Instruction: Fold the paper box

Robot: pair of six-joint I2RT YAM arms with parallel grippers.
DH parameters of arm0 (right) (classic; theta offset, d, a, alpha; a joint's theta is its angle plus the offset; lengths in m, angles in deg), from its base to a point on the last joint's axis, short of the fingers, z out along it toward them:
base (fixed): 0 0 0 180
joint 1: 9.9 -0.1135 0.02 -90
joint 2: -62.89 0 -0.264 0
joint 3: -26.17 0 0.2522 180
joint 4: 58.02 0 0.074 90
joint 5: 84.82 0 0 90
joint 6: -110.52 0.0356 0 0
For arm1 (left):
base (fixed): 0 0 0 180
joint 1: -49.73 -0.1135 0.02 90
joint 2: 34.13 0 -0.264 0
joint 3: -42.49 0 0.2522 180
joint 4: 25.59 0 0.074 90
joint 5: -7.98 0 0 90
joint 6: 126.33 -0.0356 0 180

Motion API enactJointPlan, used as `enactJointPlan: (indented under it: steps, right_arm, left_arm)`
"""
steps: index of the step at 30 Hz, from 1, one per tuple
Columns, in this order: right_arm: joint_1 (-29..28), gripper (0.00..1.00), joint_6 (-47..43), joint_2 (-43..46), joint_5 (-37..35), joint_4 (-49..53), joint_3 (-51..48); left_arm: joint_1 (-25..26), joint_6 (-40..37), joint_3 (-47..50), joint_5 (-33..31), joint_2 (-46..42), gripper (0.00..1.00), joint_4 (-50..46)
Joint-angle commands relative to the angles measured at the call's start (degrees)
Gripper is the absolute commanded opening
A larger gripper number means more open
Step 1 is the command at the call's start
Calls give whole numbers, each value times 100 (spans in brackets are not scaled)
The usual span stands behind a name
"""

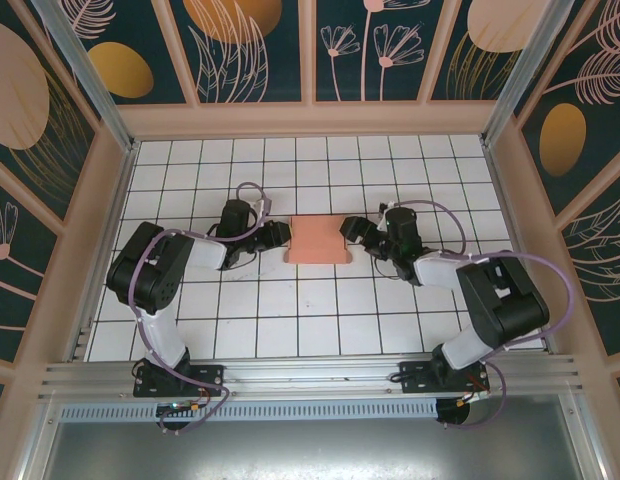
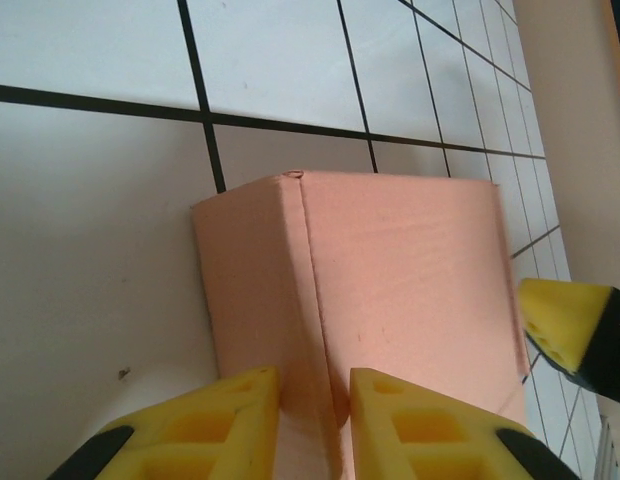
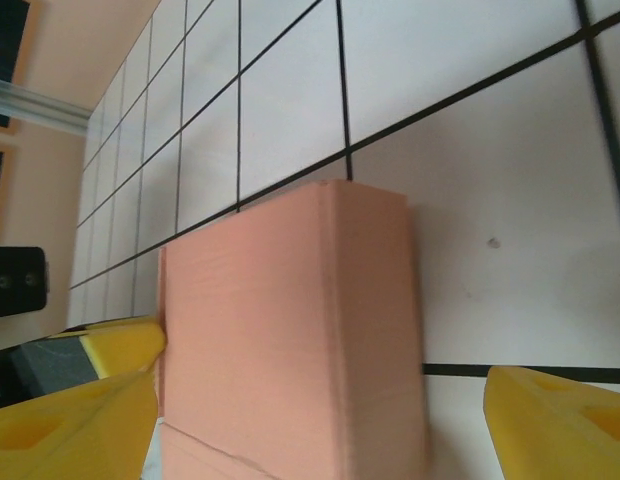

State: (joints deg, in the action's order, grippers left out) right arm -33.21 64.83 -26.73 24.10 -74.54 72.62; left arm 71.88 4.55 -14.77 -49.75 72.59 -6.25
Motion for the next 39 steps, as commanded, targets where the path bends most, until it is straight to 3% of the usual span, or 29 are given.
enactJointPlan:
  steps: [1, 8, 11, 27, 31, 39]
  right_arm:
    - [96, 85, 467, -316, 584, -761, 65]
    - [160, 85, 906, -938, 1118, -1382, 59]
    - [159, 85, 939, -970, 1136, -1461, 27]
    - [141, 81, 1186, -1233, 1442, -1724, 203]
    - [131, 74, 1459, -1364, 1609, -2190, 186]
    - [124, 50, 1509, -1322, 1607, -2272, 142]
  left_arm:
    - [-66, 176, 130, 263, 164, 25, 319]
    - [-175, 315, 197, 441, 392, 23, 523]
    - [-220, 325, 246, 502, 381, 18, 575]
    - [-393, 266, 307, 545, 560, 18, 575]
    - [-394, 226, 308, 561, 552, 18, 535]
    - [-395, -37, 195, 631, 534, 27, 291]
